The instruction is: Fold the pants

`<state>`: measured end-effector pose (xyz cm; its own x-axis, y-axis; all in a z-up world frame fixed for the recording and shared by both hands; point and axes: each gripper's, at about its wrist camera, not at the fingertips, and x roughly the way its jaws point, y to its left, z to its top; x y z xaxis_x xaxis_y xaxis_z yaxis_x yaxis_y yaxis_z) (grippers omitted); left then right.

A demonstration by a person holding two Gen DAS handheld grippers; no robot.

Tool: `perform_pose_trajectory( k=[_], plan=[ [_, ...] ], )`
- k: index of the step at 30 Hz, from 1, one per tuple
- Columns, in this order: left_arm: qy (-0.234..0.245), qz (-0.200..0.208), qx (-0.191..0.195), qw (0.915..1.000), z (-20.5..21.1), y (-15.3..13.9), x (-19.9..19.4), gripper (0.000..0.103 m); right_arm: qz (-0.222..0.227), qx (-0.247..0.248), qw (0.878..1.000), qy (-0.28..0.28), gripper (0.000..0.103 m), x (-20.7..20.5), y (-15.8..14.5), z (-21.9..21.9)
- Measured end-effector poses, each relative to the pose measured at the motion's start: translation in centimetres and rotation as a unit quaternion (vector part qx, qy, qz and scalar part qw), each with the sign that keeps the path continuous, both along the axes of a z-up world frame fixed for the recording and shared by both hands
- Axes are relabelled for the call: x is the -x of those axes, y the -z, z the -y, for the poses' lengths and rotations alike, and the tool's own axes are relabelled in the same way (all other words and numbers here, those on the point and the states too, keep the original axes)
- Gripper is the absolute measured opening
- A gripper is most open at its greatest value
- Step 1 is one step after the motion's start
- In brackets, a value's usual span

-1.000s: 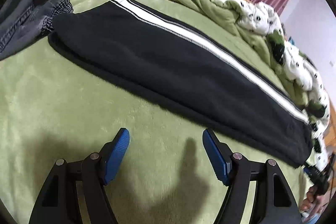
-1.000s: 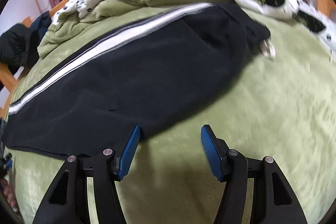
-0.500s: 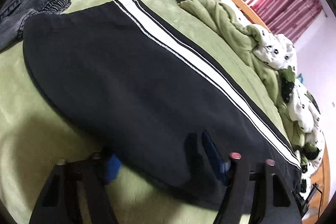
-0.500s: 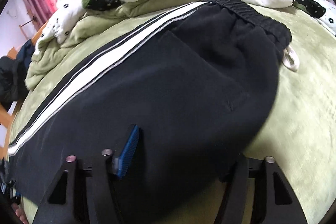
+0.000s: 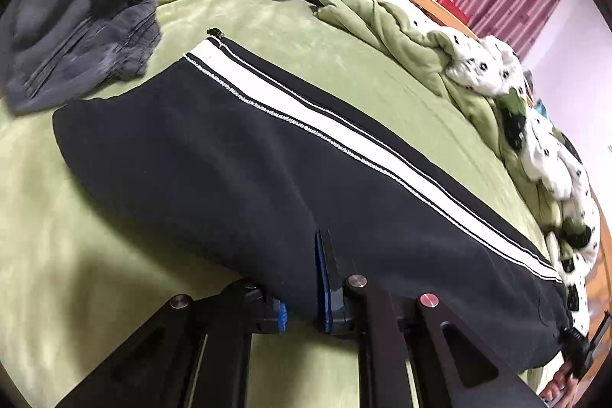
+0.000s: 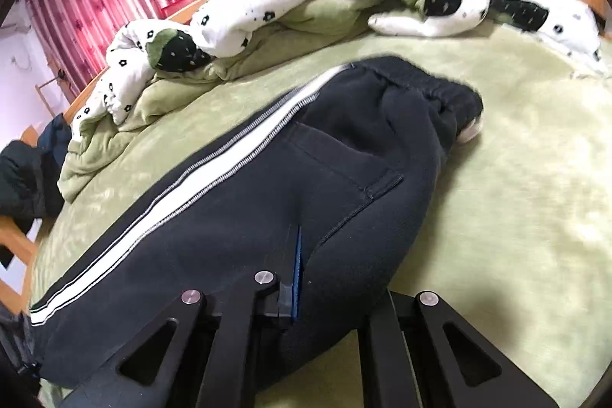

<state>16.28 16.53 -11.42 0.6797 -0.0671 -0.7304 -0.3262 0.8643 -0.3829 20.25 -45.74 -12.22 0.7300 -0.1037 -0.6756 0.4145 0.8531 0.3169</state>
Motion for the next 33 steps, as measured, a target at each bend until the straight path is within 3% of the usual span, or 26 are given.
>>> perform_pose_trajectory(
  k=[8, 13, 15, 18, 21, 23, 26, 29, 33],
  plan=[
    [0.048, -0.022, 0.011, 0.9985, 0.7, 1.1, 9.8, 0.013, -0.014, 0.003, 1.000, -0.008, 0.007, 12.1, -0.9, 3.5],
    [0.060, -0.033, -0.015, 0.9975, 1.2, 1.8, 12.4, 0.015, -0.037, 0.016, 0.999, -0.020, 0.007, 17.8, 0.3, 5.0],
    [0.058, -0.059, -0.027, 0.9962, 1.2, 2.3, 12.4, 0.021, -0.050, 0.010, 0.998, -0.028, 0.011, 18.6, 1.3, 5.4],
    [0.058, -0.078, -0.033, 0.9947, 0.9, 2.0, 13.3, 0.028, -0.076, -0.025, 0.996, -0.025, 0.031, 19.8, 2.8, 6.6],
    [0.066, -0.076, -0.086, 0.9912, 1.0, 0.9, 15.1, 0.052, -0.042, -0.019, 0.999, -0.008, 0.049, 23.0, 1.9, 7.8],
    [0.067, -0.059, -0.116, 0.9893, 1.2, 0.1, 16.3, 0.056, -0.019, 0.002, 1.000, 0.024, 0.057, 25.4, 0.7, 9.6],
    [0.064, -0.046, -0.130, 0.9884, 1.6, -0.9, 17.1, 0.056, -0.016, -0.025, 0.998, 0.049, 0.057, 25.7, 0.4, 12.8],
    [0.049, -0.031, -0.139, 0.9885, 1.9, -2.0, 17.0, 0.062, 0.007, -0.091, 0.993, 0.072, 0.057, 24.5, 0.9, 15.7],
    [0.040, -0.027, -0.111, 0.9927, 1.6, -2.7, 16.1, 0.063, 0.006, -0.116, 0.990, 0.080, 0.057, 21.3, 2.4, 17.1]
  ],
)
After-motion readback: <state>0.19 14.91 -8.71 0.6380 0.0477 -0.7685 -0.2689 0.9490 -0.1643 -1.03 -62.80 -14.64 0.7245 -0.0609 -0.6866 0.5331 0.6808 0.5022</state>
